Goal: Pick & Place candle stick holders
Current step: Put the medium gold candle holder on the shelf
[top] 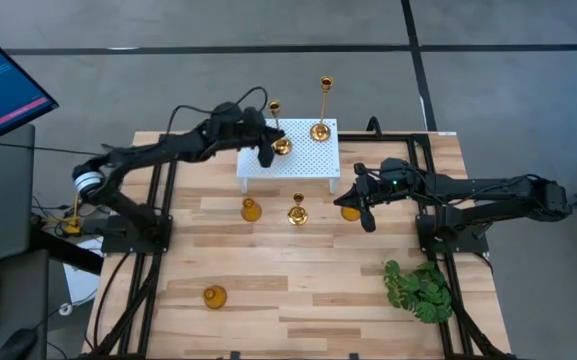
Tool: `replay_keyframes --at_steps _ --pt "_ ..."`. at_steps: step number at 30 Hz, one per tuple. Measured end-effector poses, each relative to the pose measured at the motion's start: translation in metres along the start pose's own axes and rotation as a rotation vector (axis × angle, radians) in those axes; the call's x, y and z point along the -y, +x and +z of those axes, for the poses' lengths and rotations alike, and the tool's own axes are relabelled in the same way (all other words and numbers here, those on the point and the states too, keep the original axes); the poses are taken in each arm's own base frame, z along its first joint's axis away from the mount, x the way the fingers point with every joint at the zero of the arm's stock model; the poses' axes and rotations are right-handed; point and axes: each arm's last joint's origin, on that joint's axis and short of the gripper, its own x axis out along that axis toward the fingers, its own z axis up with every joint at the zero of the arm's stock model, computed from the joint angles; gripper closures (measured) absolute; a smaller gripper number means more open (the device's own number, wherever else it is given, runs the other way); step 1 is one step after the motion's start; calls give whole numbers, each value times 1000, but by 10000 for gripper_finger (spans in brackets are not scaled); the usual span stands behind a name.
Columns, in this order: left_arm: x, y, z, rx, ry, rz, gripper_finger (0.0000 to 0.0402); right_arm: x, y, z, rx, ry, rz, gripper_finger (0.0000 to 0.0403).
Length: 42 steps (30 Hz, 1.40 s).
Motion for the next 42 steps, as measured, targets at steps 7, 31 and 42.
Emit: replay_keyframes --at_steps 7,31,42 --pt "-21 26 -4 -16 -11 48 379 -3 1 0 -1 -12 14 396" --pt "-38 57 -3 -11 -10 117 379 -4 1 0 -1 -38 16 396" --pt "-37 57 -3 -18 -13 112 379 -4 1 0 -1 -40 16 396"
